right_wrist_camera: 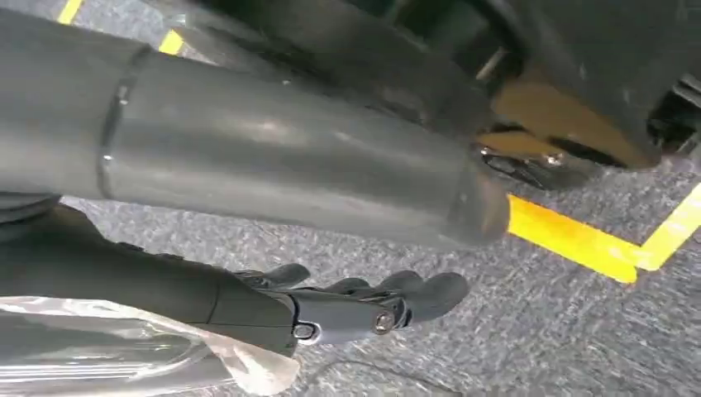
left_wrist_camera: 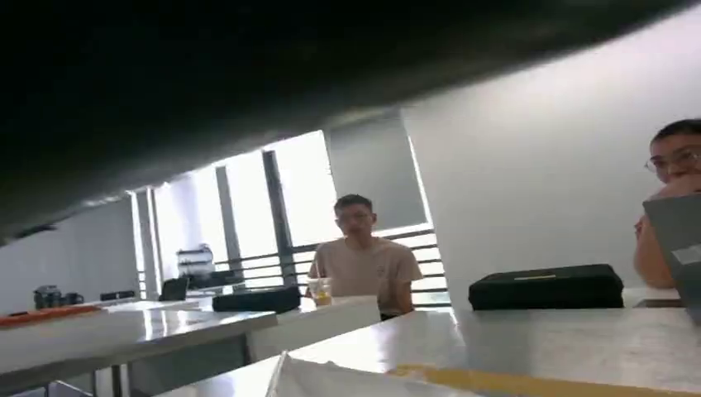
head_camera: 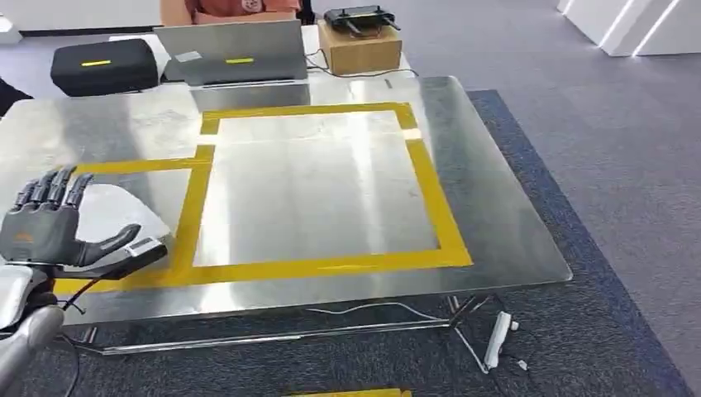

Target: Take the parts from the cabinet and place them on the table.

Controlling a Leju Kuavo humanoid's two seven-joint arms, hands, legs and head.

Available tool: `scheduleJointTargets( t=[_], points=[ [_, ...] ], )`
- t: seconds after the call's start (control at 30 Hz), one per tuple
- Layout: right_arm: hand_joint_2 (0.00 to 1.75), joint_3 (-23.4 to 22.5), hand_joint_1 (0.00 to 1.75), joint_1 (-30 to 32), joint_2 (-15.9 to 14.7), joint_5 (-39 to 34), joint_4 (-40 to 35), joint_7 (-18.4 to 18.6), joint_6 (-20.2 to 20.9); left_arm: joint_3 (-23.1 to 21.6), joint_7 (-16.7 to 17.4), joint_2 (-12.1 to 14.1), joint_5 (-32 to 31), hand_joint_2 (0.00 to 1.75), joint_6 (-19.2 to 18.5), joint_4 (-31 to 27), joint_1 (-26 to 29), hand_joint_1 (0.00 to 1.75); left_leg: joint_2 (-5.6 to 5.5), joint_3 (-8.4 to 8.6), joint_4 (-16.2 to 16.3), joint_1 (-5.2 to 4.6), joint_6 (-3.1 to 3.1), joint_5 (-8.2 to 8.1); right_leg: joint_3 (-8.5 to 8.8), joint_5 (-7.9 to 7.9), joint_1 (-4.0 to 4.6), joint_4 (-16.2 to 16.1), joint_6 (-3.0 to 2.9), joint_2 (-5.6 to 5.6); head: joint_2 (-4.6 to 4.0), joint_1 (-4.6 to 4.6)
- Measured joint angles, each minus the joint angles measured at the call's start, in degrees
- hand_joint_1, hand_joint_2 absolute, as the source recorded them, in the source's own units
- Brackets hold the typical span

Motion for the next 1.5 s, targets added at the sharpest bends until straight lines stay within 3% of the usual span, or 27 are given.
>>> scheduleJointTargets(
  t=[0.1, 0.17, 0.23, 0.27, 0.33, 0.4, 0.43, 0.47, 0.6, 0.67, 0.73, 0.77, 0.8, 0.87, 0.9, 0.93, 0.97, 1.0, 1.1, 1.13, 1.2, 1.23, 1.27, 1.3, 1.37, 1.43, 1.5],
  points=[
    [0.00, -0.02, 0.00, 0.22, 0.00, 0.02, 0.00, 0.02, -0.02, 0.04, 0.00, 0.02, -0.04, 0.00, 0.17, -0.20, 0.34, 0.00, -0.23, -0.39, -0.03, 0.11, -1.01, 0.76, -0.64, 0.59, 0.02, -0.18, -1.41, -0.26, 0.00, -0.02],
    [0.00, -0.07, 0.00, 0.01, 0.00, 0.02, 0.00, 0.02, -0.07, 0.13, -0.02, 0.04, -0.07, 0.00, 0.22, -0.24, 0.53, 0.00, -0.08, -1.85, 3.57, 0.34, -1.69, -3.64, -1.31, 1.33, -0.11, -0.25, -2.21, -0.45, 0.00, -0.44],
    [0.00, -0.13, 0.00, 0.02, 0.00, 0.02, 0.02, 0.00, -0.04, 0.17, -0.02, -0.02, -0.07, 0.00, 0.24, -0.24, 0.61, 0.00, -0.08, -4.31, 12.23, 0.45, -2.13, -9.40, -2.13, 1.94, 0.07, -0.19, -2.59, -0.70, 0.00, -0.57],
    [0.00, -0.24, 0.00, 0.06, 0.00, 0.02, 0.02, 0.00, -0.04, 0.17, -0.02, -0.09, -0.07, 0.00, 0.26, -0.24, 0.75, 0.00, -0.07, -5.09, 15.70, 0.49, -2.24, -10.94, -2.59, 2.26, 0.15, -0.13, -2.68, -0.83, 0.00, -0.59],
    [0.00, -0.33, 0.00, 0.09, 0.00, 0.02, 0.02, 0.02, -0.04, 0.17, -0.02, -0.18, -0.07, 0.00, 0.26, -0.24, 1.12, 0.00, -0.07, -3.12, 15.05, 0.53, -2.14, -9.69, -3.62, 2.86, 0.24, 0.07, -2.62, -0.94, 0.00, -0.59],
    [0.00, -0.33, 0.00, 0.02, 0.00, 0.02, 0.02, 0.02, -0.04, 0.22, 0.00, -0.17, -0.07, 0.00, 0.31, -0.28, 1.13, 0.00, -0.04, 2.86, 5.88, 0.51, -1.73, -5.79, -4.30, 3.30, 0.29, 0.36, -2.41, -0.97, 0.00, -0.61],
    [0.00, -0.35, 0.00, -0.03, 0.00, 0.02, 0.00, 0.02, -0.04, 0.33, -0.02, -0.15, -0.07, 0.00, 0.33, -0.46, 1.14, 0.00, 0.01, 5.99, 1.03, 0.49, -1.41, -4.85, -4.41, 3.49, 0.30, 0.45, -2.24, -0.97, 0.00, -0.61],
    [0.00, -0.35, 0.00, -0.02, 0.00, 0.04, 0.02, 0.06, -0.04, 0.44, -0.02, -0.17, -0.07, 0.00, 0.35, -0.72, 1.13, 0.00, -0.01, 7.41, -1.30, 0.19, -1.22, -5.72, -4.69, 3.72, 0.62, 0.54, -1.91, -0.96, 0.00, -0.57],
    [0.00, -0.35, 0.00, 0.12, 0.00, 0.11, 0.02, 0.26, -0.02, 0.90, 0.00, -0.17, -0.07, 0.00, 0.52, -1.20, 1.70, 0.00, -0.04, 6.27, -1.81, 0.21, 0.08, -4.20, -5.16, 5.15, 0.60, 0.14, -0.38, -0.93, 0.00, -0.57],
    [0.00, -0.35, 0.00, 0.09, 0.02, 0.11, 0.04, 0.35, 0.00, 1.11, 0.09, -0.20, -0.07, 0.00, 0.59, -1.40, 1.73, 0.00, 0.23, 5.21, -1.98, 0.47, 0.94, -3.16, -6.83, 1.00, 0.49, 2.71, 0.10, -0.71, -0.02, -0.39],
    [0.00, -0.35, 0.00, 0.17, 0.00, 0.13, 0.04, 0.35, 0.02, 1.16, 0.13, -0.28, -0.07, 0.00, 0.59, -1.60, 2.06, 0.00, 0.23, 3.71, -1.90, 0.39, 1.18, -2.11, -9.54, -5.37, 0.40, 11.81, 0.40, -0.69, 0.00, -0.02],
    [0.00, -0.35, 0.00, 0.14, 0.00, 0.11, 0.04, 0.35, 0.02, 1.18, 0.13, -0.31, -0.07, 0.00, 0.59, -1.60, 2.23, 0.00, 0.22, 2.88, -1.82, 0.34, 1.22, -1.53, -10.63, -6.98, 0.41, 15.95, 0.51, -0.69, 0.00, 0.00],
    [0.00, -0.35, 0.00, 0.13, 0.00, 0.13, 0.04, 0.35, 0.02, 1.20, 0.13, -0.33, -0.07, 0.00, 0.59, -1.60, 2.41, 0.00, 0.22, 2.17, -1.76, 0.30, 1.19, -1.03, -10.69, -6.77, 0.42, 17.91, 0.51, -0.68, 0.00, 0.05],
    [0.00, -0.35, 0.00, 0.12, 0.00, 0.13, 0.04, 0.35, 0.02, 1.20, 0.13, -0.35, -0.07, 0.00, 0.59, -1.60, 2.66, 0.00, 0.19, 0.80, -1.58, 0.24, 1.03, -0.13, -7.44, -2.93, 0.43, 14.85, 0.35, -0.67, 0.00, 0.11],
    [0.00, -0.35, 0.00, 0.09, 0.00, 0.13, 0.04, 0.35, 0.02, 1.24, 0.13, -0.35, -0.07, 0.00, 0.59, -1.62, 2.67, 0.00, 0.12, 0.16, -1.42, 0.21, 0.87, 0.31, -4.09, -0.77, 0.45, 10.16, 0.08, -0.65, 0.00, 0.24],
    [0.00, -0.35, 0.00, 0.01, 0.00, 0.13, 0.04, 0.35, 0.02, 1.29, 0.13, -0.35, -0.07, 0.00, 0.61, -1.66, 2.68, 0.00, 0.04, -0.25, -1.28, 0.20, 0.64, 0.70, -0.27, 0.08, 0.48, 4.58, -0.33, -0.50, 0.00, 0.40],
    [0.00, -0.35, 0.00, -0.11, 0.00, 0.13, 0.02, 0.35, 0.02, 1.38, 0.13, -0.33, -0.07, 0.00, 0.61, -1.77, 2.73, 0.00, 0.04, -0.59, -1.23, -0.02, 0.33, 0.96, 2.92, -1.13, 0.74, -0.04, -0.58, -0.31, 0.00, 0.55],
    [0.00, -0.35, 0.00, -0.17, 0.00, 0.13, 0.02, 0.35, 0.02, 1.44, 0.15, -0.31, -0.07, 0.00, 0.63, -1.90, 2.68, 0.00, 0.12, -0.82, -1.07, -0.08, 0.04, 1.50, 4.27, -1.47, 0.64, -2.48, -0.55, -0.30, 0.00, 0.53],
    [0.00, -0.35, 0.00, -0.07, 0.00, 0.13, 0.04, 0.37, 0.07, 1.46, 0.15, -0.31, -0.07, 0.00, 0.72, -2.10, 2.80, 0.00, 0.03, -1.22, -1.32, 0.05, -0.93, 3.11, 3.03, -0.68, 0.81, -2.41, -1.26, -0.30, 0.00, 0.66],
    [0.00, -0.35, 0.00, 0.09, 0.00, 0.15, 0.09, 0.42, 0.11, 1.46, 0.15, -0.22, -0.07, 0.00, 0.72, -2.12, 2.96, 0.00, 0.00, -1.61, -0.85, 0.24, -1.23, 2.03, 2.46, 0.09, 0.37, -2.70, -2.05, -0.89, -0.02, 0.86],
    [0.00, -0.37, 0.00, -0.06, 0.00, 0.15, 0.09, 0.42, 0.07, 1.53, 0.17, -0.07, -0.07, 0.00, 0.74, -2.12, 2.94, 0.00, 0.02, -3.41, 4.38, 0.42, -1.76, -4.04, 1.48, 1.15, 0.44, -2.64, -3.01, -0.93, 0.00, 0.24],
    [0.00, -0.37, 0.00, -0.10, 0.00, 0.17, 0.09, 0.40, 0.11, 1.53, 0.20, -0.09, -0.07, 0.00, 0.74, -2.12, 3.00, 0.00, 0.03, -4.58, 9.32, 0.56, -2.10, -7.59, 0.62, 1.81, 0.50, -2.61, -3.06, -1.00, -0.02, 0.29],
    [0.00, -0.37, 0.00, -0.08, 0.00, 0.17, 0.09, 0.42, 0.11, 1.51, 0.20, -0.09, -0.07, 0.00, 0.72, -2.12, 3.12, 0.00, 0.03, -5.39, 13.73, 0.67, -2.33, -9.74, -0.21, 2.38, 0.56, -2.51, -3.07, -1.08, -0.02, 0.29],
    [0.00, -0.37, 0.00, -0.06, 0.00, 0.17, 0.09, 0.42, 0.11, 1.51, 0.20, -0.09, -0.07, 0.00, 0.72, -2.12, 3.26, 0.00, 0.03, -5.44, 16.48, 0.77, -2.47, -9.96, -1.05, 2.93, 0.59, -2.37, -3.05, -1.18, 0.00, 0.26],
    [0.00, -0.37, 0.00, 0.01, 0.00, 0.22, 0.09, 0.42, 0.13, 1.51, 0.20, -0.09, -0.07, 0.00, 0.72, -2.12, 3.27, 0.00, 0.04, -2.99, 15.14, 0.89, -2.56, -6.44, -2.86, 3.83, 0.59, -1.80, -2.80, -1.32, 0.00, 0.35],
    [0.00, -0.37, 0.00, -0.04, 0.00, 0.37, 0.09, 0.44, 0.24, 1.57, 0.20, -0.05, -0.07, 0.00, 0.74, -2.14, 3.26, 0.00, 0.04, 3.47, 6.01, 0.94, -2.37, -3.14, -4.48, 4.54, 0.55, -0.92, -2.37, -1.33, 0.00, 0.35],
    [0.00, -0.37, 0.00, -0.07, 0.00, 0.48, 0.09, 0.44, 0.33, 1.70, 0.20, 0.11, -0.07, 0.00, 0.79, -2.31, 3.25, 0.00, -0.04, 8.55, -2.33, 0.68, -1.76, -5.73, -5.33, 5.05, 0.85, -0.18, -1.74, -1.28, 0.00, 0.35]
  ],
)
